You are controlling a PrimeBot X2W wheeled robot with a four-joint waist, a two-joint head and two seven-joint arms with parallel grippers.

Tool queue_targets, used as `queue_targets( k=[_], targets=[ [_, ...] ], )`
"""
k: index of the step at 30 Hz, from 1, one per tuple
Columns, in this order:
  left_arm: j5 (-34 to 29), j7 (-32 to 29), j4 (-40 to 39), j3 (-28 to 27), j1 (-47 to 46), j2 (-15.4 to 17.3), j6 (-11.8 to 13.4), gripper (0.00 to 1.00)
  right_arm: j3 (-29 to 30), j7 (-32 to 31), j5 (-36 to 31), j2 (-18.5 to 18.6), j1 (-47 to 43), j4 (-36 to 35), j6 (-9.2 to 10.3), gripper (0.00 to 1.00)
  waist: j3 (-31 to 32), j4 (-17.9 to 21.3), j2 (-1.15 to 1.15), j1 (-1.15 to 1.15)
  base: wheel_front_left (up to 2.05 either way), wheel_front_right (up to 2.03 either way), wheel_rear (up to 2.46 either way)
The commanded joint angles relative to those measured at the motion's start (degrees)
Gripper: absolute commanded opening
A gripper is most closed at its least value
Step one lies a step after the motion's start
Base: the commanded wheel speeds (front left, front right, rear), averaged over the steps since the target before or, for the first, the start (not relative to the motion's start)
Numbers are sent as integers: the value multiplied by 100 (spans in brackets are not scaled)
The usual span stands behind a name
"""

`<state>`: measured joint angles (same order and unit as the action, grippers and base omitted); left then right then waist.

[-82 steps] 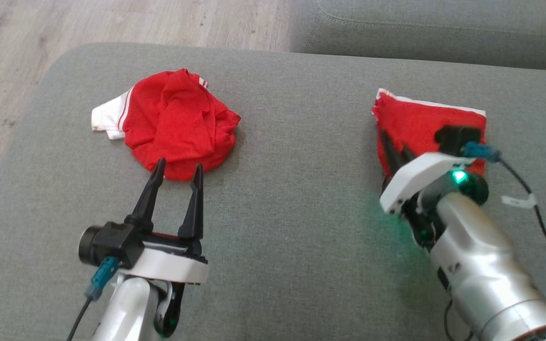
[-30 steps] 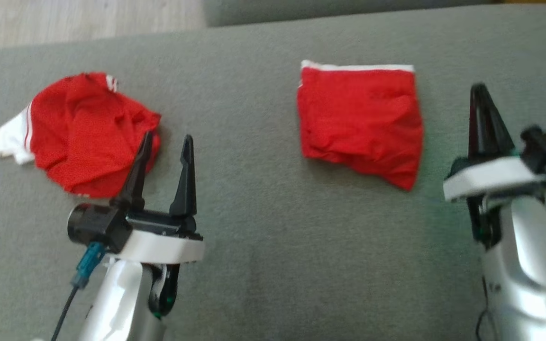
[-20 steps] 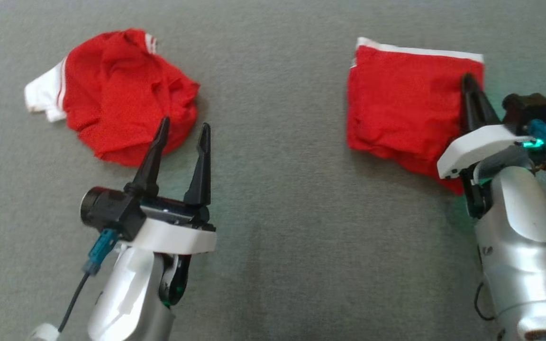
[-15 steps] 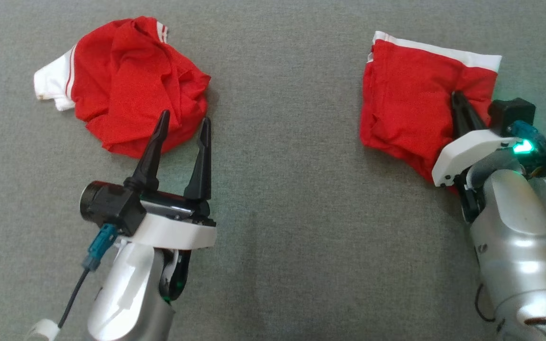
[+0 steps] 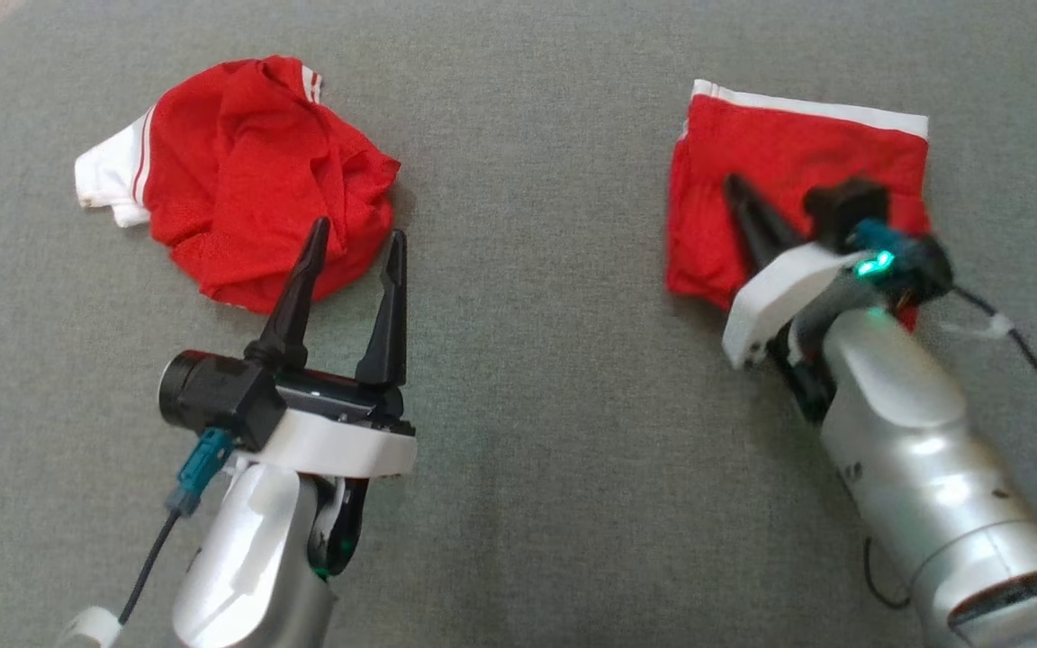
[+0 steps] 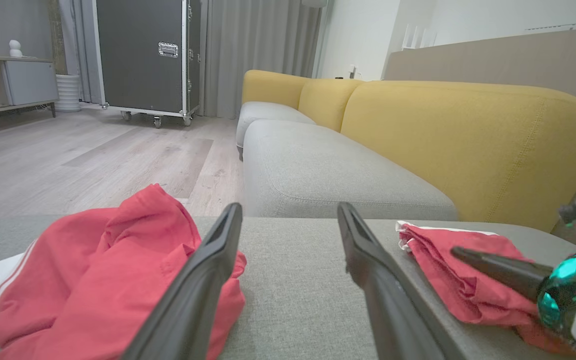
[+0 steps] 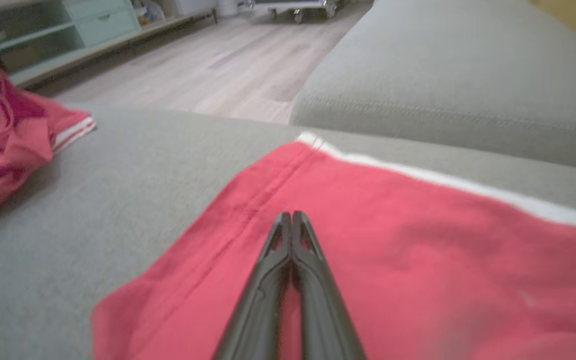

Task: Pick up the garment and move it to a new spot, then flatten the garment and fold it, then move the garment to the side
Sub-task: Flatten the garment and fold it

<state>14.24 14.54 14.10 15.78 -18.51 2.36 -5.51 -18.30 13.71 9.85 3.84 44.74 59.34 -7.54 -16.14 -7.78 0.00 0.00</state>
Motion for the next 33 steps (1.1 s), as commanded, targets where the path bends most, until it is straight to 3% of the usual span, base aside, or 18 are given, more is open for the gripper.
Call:
queue_targets(
  k=[1, 5, 13, 17, 26, 27, 28, 29, 33],
  targets=[
    [64, 46, -183, -125, -81, 52, 32, 100, -271, -123, 128, -95, -131, 22, 5, 0, 27, 3, 0, 0, 0, 0, 0],
    [51, 46, -173, -146, -46, 52, 32, 100, -815, -366, 244, -96, -239, 287, 5, 0, 94, 25, 0, 0, 0, 0, 0],
    [-35, 46, -204, -374, 116, 52, 30, 100, -900, -4, 826, -96, -149, 108, 5, 0, 382, 292, 0, 0, 0, 0, 0],
    [-58, 46, -264, -499, 205, 52, 33, 100, -513, 116, 772, -88, -86, -145, 5, 0, 588, 512, 0, 0, 0, 0, 0],
    [-61, 46, -376, -711, 455, 52, 64, 100, 929, 128, 57, 143, -1021, -2003, 5, 0, 1051, 1032, 0, 0, 0, 0, 0],
    [-59, 46, -381, -721, 482, 52, 70, 100, 1056, 128, -49, 142, -1157, -2166, 5, 7, 1087, 1076, 0, 0, 0, 0, 0],
    [-59, 46, -383, -730, 508, 52, 71, 100, 1183, 128, -158, 137, -1297, -2333, 5, 73, 1124, 1114, 0, 0, 0, 0, 0],
    [-60, 46, -381, -740, 537, 52, 73, 100, 1309, 128, -239, 120, -1448, -2482, 5, 100, 1162, 1146, 0, 0, 0, 0, 0],
    [-63, 46, -380, -781, 626, 52, 78, 100, 1530, 128, -435, 41, -1907, -2828, 5, 100, 1238, 1227, 0, 0, 0, 0, 0]
  ],
)
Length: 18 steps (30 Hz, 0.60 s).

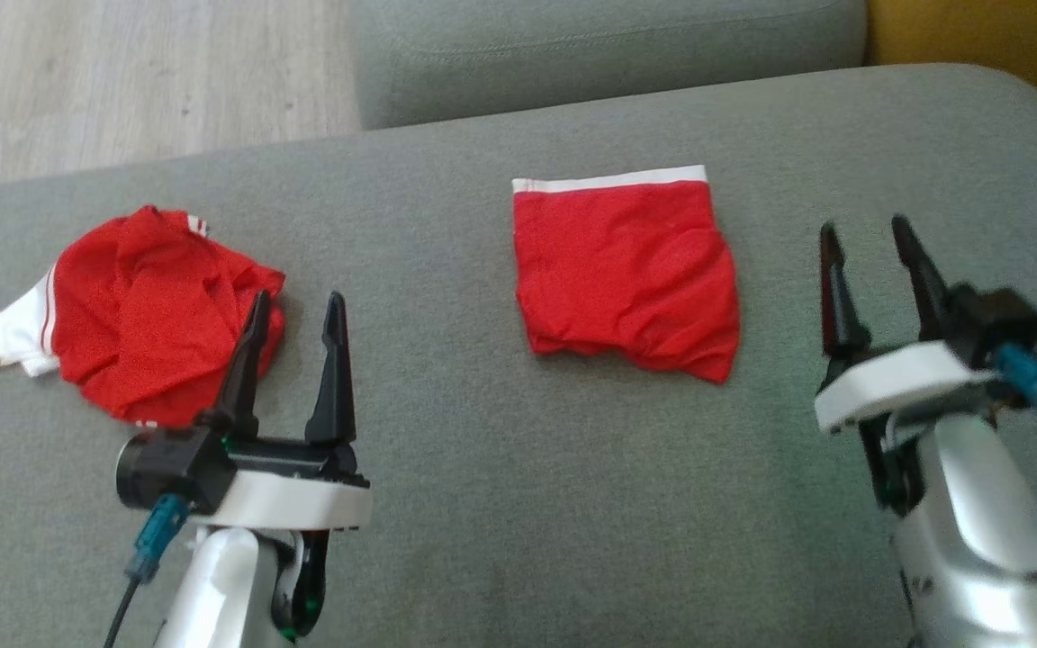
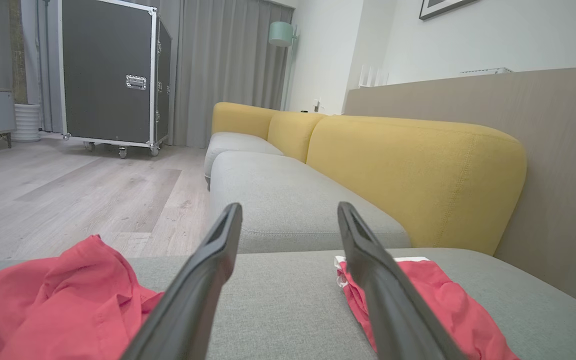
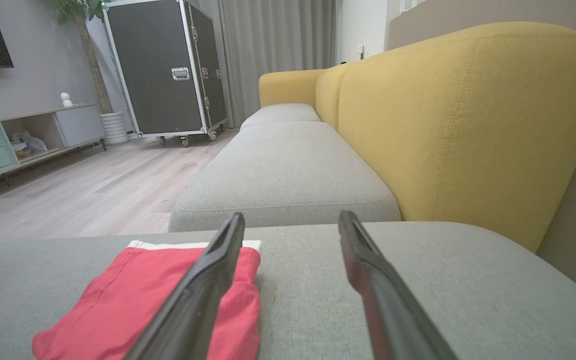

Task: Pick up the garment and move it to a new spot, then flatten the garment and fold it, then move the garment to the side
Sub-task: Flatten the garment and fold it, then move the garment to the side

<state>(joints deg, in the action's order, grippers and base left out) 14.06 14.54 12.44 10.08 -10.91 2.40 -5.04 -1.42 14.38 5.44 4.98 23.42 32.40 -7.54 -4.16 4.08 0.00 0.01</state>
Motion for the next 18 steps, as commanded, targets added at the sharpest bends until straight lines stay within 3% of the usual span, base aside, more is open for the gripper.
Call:
queue_targets(
  k=[1, 9, 18],
  targets=[
    [-45, 46, -217, -223, -101, 48, 30, 100, -118, 61, -70, -96, 80, -239, 5, 100, 56, 59, 0, -1, 0, 0, 0],
    [-42, 46, -173, -257, 170, 48, 30, 100, 30, 62, -53, -206, -800, -803, 5, 100, 118, 117, 0, -1, 0, 0, 0],
    [-60, 46, -151, -228, 119, 48, -13, 100, 4, 62, 144, -209, -868, -995, 5, 100, -20, 1, 0, -1, 0, 0, 0]
  ],
)
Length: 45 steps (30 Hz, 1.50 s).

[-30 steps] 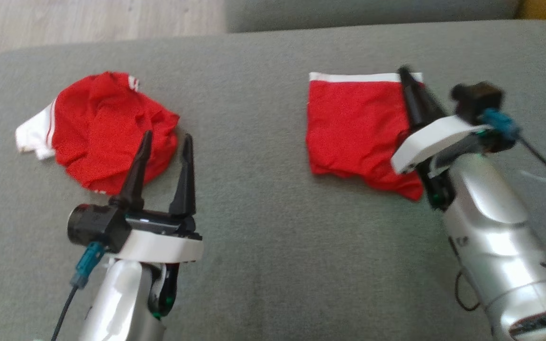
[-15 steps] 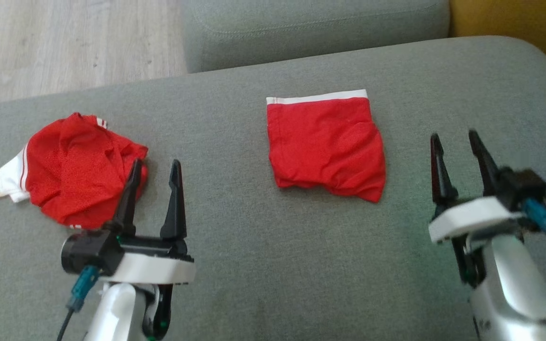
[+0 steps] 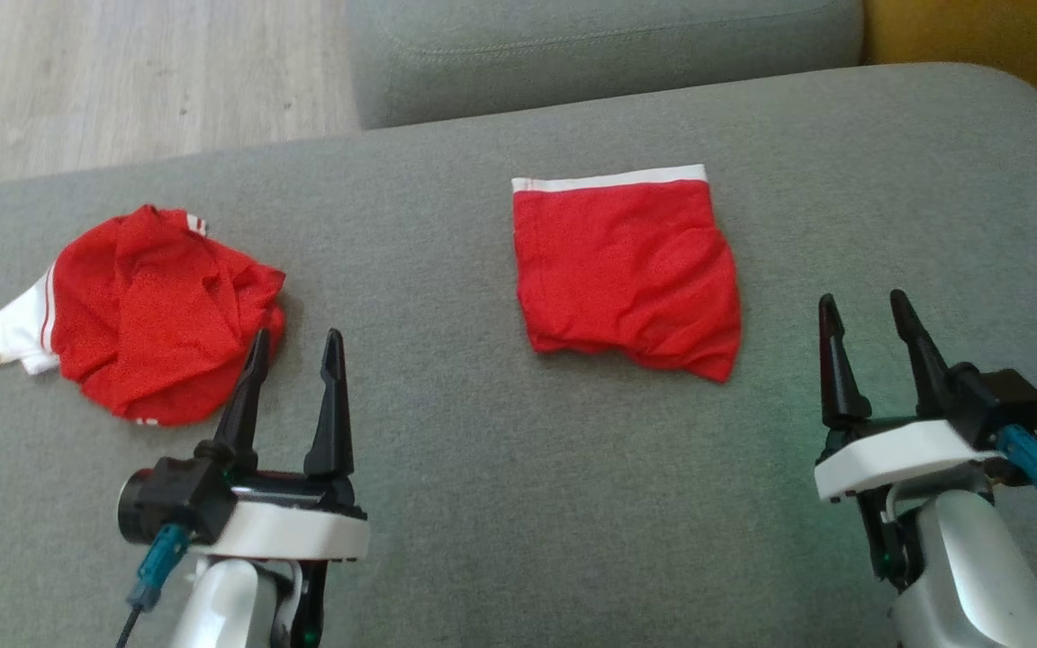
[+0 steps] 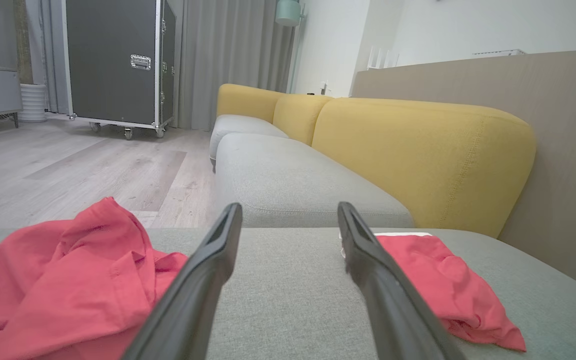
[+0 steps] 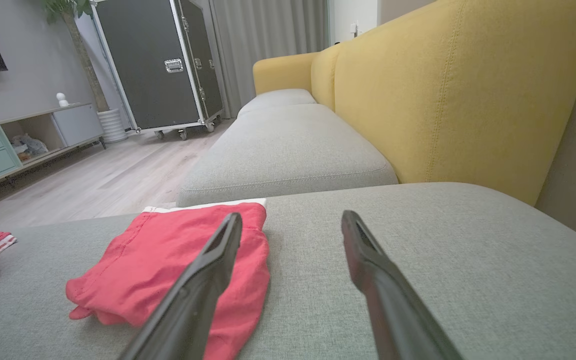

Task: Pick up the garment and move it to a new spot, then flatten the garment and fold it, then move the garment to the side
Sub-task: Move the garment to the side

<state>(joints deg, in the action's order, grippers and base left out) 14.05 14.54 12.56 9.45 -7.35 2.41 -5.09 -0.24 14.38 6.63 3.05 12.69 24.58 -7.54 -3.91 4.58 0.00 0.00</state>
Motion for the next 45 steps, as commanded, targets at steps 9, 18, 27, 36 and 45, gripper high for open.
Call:
queue_targets(
  k=[9, 18, 27, 36, 45],
  targets=[
    [-54, 46, -126, 8, -539, 47, -50, 100, 142, -299, -146, -16, 859, 237, 5, 100, -599, -463, 0, 0, 0, 0, 0],
    [-8, 46, -31, 280, -889, 47, -76, 100, 480, -914, 18, -17, 2047, 1959, 5, 100, -1075, -959, 0, 0, 0, 0, 0],
    [-32, 46, -2, 362, -974, 47, -62, 100, 654, -1020, -450, -17, 2643, 3156, 5, 100, -1185, -1149, 0, 0, 0, 0, 0],
    [-26, 46, 22, 313, -893, 47, -27, 100, 439, -659, -1190, 67, 2897, 3617, 5, 0, -976, -1012, 0, 0, 0, 0, 0],
    [-1, 46, -30, 245, -706, 47, 8, 100, -598, -555, -1502, 605, 3062, 3757, 5, 0, -653, -685, 0, 0, 0, 0, 0]
  ],
)
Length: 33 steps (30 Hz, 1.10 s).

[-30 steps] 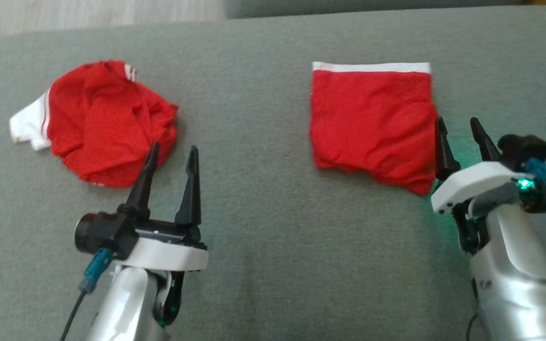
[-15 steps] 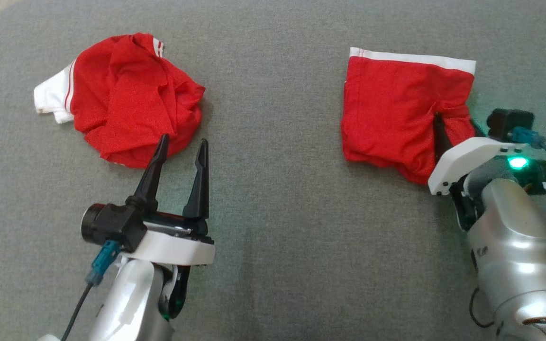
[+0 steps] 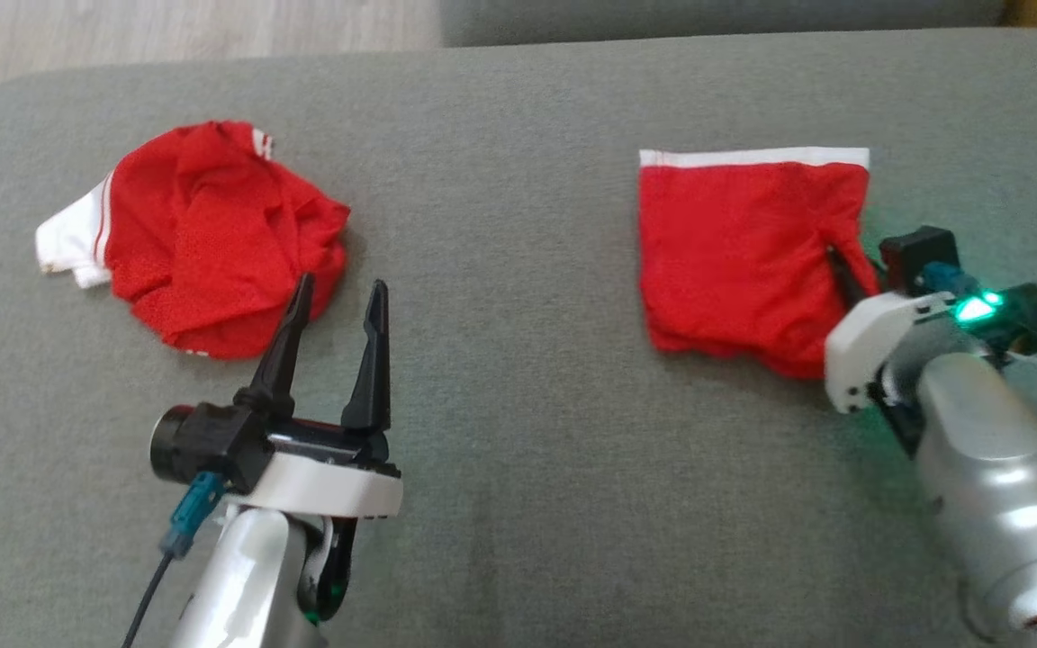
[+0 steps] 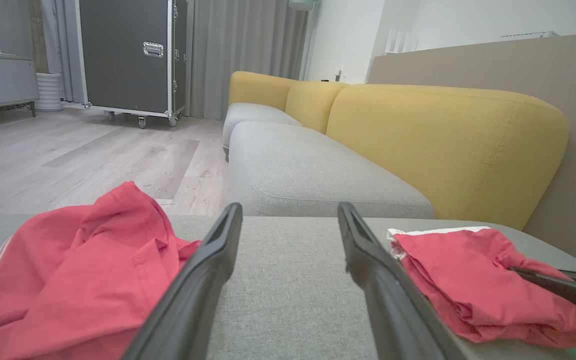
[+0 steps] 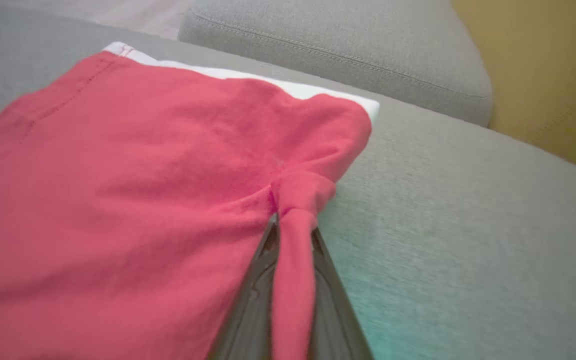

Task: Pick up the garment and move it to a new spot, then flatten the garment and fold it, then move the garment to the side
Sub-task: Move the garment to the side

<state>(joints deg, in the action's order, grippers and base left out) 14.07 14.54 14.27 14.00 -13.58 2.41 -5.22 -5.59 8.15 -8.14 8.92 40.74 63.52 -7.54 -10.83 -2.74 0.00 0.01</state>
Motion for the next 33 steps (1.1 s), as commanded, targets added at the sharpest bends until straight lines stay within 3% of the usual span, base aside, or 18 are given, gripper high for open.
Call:
queue_targets(
  k=[1, 9, 15, 20, 28, 30, 33],
  targets=[
    [-4, 46, -213, -216, -72, 47, 24, 100, -211, 46, -5, 141, 274, -110, 5, 0, 46, 73, 0, -1, 0, 0, 0],
    [-61, 46, -309, -262, -158, 47, -2, 100, -1324, -14, 34, 1554, 465, 102, 5, 0, -161, 156, 0, -1, 0, 0, 0],
    [9, 46, -305, -274, -311, 47, -45, 100, -1431, 87, 27, 2576, 672, 271, 5, 0, -402, 58, 0, -1, 0, 0, 0],
    [26, 46, -304, -300, -415, 47, -71, 100, -1133, 50, -88, 2995, 718, 351, 5, 0, -546, -33, 0, -1, 0, 0, 0],
    [-15, 46, -303, -315, -507, 47, -102, 100, -566, 20, -299, 3099, 694, 317, 5, 0, -696, -88, 0, -1, 0, 0, 0],
    [-22, 46, -285, -322, -527, 47, -106, 100, -429, 1, -355, 3065, 694, 293, 5, 100, -694, -78, 0, -1, 0, 0, 0],
    [-25, 46, -252, -348, -532, 47, -107, 100, -125, 17, -346, 2909, 705, 230, 5, 100, -609, -33, 0, -1, 0, 0, 0]
  ],
)
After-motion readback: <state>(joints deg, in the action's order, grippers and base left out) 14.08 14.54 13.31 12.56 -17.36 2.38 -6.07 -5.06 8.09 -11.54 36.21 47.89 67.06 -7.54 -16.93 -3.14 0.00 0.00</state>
